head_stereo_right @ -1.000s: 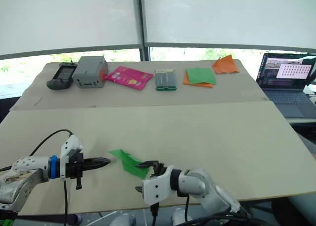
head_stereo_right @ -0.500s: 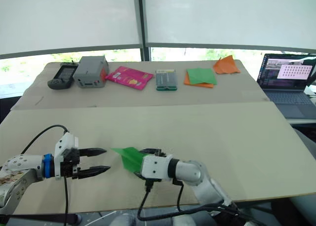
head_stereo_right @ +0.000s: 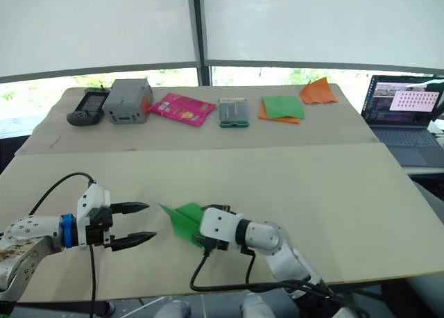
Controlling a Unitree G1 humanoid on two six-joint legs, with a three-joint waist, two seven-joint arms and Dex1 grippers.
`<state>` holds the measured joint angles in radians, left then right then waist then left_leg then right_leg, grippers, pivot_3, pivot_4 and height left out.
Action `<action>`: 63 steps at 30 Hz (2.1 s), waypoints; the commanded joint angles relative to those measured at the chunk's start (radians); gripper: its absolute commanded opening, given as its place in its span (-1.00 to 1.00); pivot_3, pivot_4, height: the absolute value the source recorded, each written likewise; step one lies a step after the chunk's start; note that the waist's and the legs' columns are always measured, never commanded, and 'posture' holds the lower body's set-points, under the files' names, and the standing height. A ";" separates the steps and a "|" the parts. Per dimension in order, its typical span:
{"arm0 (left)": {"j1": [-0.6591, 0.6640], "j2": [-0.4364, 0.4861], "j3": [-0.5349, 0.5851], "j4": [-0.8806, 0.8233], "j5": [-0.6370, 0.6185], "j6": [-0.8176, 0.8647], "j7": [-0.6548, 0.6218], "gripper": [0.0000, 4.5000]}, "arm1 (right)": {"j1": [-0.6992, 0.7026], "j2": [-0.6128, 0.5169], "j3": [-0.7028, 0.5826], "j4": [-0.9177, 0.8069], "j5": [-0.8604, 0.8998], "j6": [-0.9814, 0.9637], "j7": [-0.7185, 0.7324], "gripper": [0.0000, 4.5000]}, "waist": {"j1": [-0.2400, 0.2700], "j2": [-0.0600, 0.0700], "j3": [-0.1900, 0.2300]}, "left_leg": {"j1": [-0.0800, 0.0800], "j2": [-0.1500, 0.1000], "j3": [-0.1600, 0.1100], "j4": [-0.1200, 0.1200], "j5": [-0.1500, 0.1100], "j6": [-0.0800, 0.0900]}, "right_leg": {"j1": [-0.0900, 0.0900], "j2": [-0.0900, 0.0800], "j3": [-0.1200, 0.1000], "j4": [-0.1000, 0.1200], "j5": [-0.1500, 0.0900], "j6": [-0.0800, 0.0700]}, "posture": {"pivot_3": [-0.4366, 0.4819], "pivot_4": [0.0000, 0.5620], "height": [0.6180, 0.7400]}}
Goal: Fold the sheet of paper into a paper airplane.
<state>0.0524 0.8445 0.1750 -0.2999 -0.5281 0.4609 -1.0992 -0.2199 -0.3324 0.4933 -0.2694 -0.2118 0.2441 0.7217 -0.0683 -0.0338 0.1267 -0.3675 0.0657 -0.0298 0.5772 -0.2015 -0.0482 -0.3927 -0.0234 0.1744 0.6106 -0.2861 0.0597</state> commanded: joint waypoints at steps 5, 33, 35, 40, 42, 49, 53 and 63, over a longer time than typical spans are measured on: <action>-0.013 0.001 -0.003 -0.018 0.001 -0.006 0.011 1.00 | -0.012 0.003 -0.010 -0.017 0.011 0.004 -0.012 -0.35 | 0.000 0.000 0.000 | 0.000 0.000 0.000 0.000 0.000 0.000 | 0.000 0.000 0.000 0.000 0.000 0.000 | -0.05 -0.47 1.00; -0.133 -0.119 -0.030 -0.077 -0.049 0.002 0.107 1.00 | 0.186 0.155 -0.452 -0.535 0.120 0.616 -0.340 -0.99 | 0.004 0.002 -0.003 | 0.000 0.000 0.000 0.004 0.000 -0.001 | 0.004 0.000 0.000 0.000 0.001 0.001 | -0.05 -0.47 1.00; -0.138 -0.119 -0.047 -0.084 -0.043 -0.004 0.094 1.00 | 0.204 0.172 -0.512 -0.554 0.100 0.674 -0.404 -0.99 | 0.003 0.003 -0.004 | 0.000 0.000 0.000 0.004 0.000 -0.001 | 0.004 0.000 0.000 0.000 0.001 0.001 | -0.05 -0.47 1.00; -0.164 -0.088 -0.103 -0.105 -0.052 0.008 0.023 1.00 | 0.226 0.225 -0.622 -0.596 0.073 0.797 -0.520 -0.99 | -0.002 0.005 -0.004 | 0.000 0.000 -0.001 0.003 0.000 -0.001 | 0.003 0.000 0.000 0.000 0.001 0.001 | -0.05 -0.47 1.00; -0.171 -0.076 -0.125 -0.099 -0.042 0.006 0.002 1.00 | 0.234 0.219 -0.633 -0.592 0.057 0.838 -0.547 -0.99 | -0.003 0.006 -0.005 | 0.000 0.000 -0.001 0.003 0.000 -0.001 | 0.003 0.000 0.000 0.000 0.001 0.001 | -0.05 -0.47 1.00; -0.209 -0.083 -0.169 -0.060 -0.010 -0.025 -0.011 1.00 | 0.238 0.219 -0.682 -0.576 0.085 0.941 -0.564 -0.99 | -0.003 0.008 -0.006 | -0.001 0.000 0.000 0.003 0.000 -0.001 | 0.003 0.000 0.000 0.000 0.001 0.001 | -0.05 -0.47 1.00; -0.214 -0.091 -0.175 -0.055 -0.004 -0.028 -0.013 1.00 | 0.256 0.200 -0.681 -0.561 0.106 0.931 -0.551 -0.99 | -0.004 0.009 -0.006 | -0.001 0.000 0.000 0.003 0.000 -0.001 | 0.003 0.000 0.000 -0.001 0.001 0.001 | -0.05 -0.47 1.00; -0.211 -0.094 -0.176 -0.055 -0.003 -0.025 -0.014 1.00 | 0.273 0.164 -0.725 -0.563 0.196 0.830 -0.501 0.02 | -0.004 0.009 -0.006 | -0.001 0.000 0.000 0.003 0.000 0.000 | 0.003 0.000 0.000 -0.001 0.001 0.001 | -0.05 -0.47 1.00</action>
<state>-0.1510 0.7521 -0.0057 -0.3404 -0.5297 0.4558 -1.1112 0.0794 -0.1621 -0.2070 -0.7836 -0.0450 1.1194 0.2073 -0.0722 -0.0251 0.1211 -0.3684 0.0654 -0.0302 0.5799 -0.2017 -0.0486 -0.3901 -0.0233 0.1744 0.6096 -0.2856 0.0609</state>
